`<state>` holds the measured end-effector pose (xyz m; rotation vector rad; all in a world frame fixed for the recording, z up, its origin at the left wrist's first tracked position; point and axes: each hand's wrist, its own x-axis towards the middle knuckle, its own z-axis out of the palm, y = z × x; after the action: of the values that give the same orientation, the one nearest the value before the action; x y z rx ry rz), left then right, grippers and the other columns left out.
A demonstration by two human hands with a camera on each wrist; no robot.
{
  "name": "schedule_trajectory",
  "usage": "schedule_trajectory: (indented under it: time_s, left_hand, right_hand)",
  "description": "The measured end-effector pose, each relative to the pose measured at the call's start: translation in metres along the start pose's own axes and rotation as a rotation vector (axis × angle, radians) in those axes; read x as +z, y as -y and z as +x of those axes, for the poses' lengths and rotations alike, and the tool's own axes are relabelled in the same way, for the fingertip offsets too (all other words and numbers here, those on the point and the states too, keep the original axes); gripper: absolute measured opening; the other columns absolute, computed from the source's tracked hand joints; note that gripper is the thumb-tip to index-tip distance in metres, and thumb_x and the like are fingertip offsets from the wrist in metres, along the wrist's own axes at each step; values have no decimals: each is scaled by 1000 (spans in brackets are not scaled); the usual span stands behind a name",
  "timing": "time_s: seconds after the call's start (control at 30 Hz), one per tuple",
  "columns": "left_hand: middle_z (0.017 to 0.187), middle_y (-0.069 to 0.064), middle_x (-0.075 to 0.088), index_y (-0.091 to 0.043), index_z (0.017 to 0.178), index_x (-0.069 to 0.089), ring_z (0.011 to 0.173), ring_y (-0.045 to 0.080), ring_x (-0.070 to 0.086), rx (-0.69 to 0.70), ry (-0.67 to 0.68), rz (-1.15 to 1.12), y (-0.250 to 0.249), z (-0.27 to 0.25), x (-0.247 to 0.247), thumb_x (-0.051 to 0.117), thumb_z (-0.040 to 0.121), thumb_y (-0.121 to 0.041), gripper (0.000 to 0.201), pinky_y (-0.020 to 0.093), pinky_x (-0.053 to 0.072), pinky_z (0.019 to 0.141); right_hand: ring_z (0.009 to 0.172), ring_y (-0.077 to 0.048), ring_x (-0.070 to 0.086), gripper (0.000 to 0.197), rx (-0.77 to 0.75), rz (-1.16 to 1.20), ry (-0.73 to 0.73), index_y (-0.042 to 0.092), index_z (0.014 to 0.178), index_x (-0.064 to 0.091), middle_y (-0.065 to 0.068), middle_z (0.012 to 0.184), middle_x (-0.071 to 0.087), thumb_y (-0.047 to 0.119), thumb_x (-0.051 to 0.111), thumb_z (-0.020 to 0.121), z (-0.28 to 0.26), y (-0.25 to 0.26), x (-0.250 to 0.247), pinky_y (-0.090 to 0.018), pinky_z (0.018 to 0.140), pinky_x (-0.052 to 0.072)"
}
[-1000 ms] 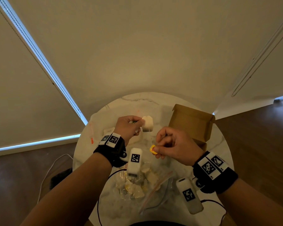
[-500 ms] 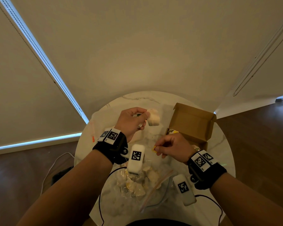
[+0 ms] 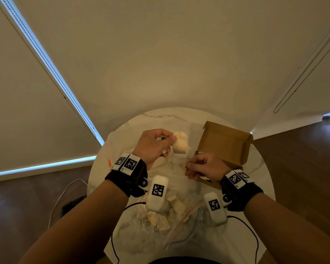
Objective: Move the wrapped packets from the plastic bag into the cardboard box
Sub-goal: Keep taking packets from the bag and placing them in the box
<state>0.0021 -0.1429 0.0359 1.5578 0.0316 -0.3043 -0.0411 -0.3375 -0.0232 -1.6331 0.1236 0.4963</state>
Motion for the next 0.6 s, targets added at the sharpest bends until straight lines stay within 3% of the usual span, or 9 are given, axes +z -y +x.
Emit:
schedule_trajectory:
  time_s: [0.23,0.4,0.5,0.6]
  left_hand:
    - [72,13,56,0,84,67,48,18,45,5,-51,13,-1,5,-2,67,89,-4,7,27,36,46]
    - [68,9,55,-1,83,68,48,18,45,-3,-33,20,-1,2,1,67,89,-5,7,26,37,45]
    - [69,9,53,6,88,66,47,18,45,-14,-20,34,2,-2,5,68,88,-5,11,25,36,44]
    - [65,8,53,4,87,67,44,16,45,-20,-5,76,7,-8,7,68,87,-4,8,24,36,42]
  right_hand:
    - [62,-26,70,21,58,35,12,-8,86,68,-23,78,72,10,60,93,2,-8,3,-27,56,56]
    - [58,-22,69,21,106,19,9,-11,88,67,-22,77,72,10,65,90,4,-6,5,-24,53,55]
    - [59,-20,69,15,105,70,-47,-8,90,66,-20,77,72,6,68,86,9,-1,6,-23,54,56]
    - [64,-24,69,19,57,88,-122,-6,99,64,-28,84,70,0,70,82,15,6,4,-28,58,58]
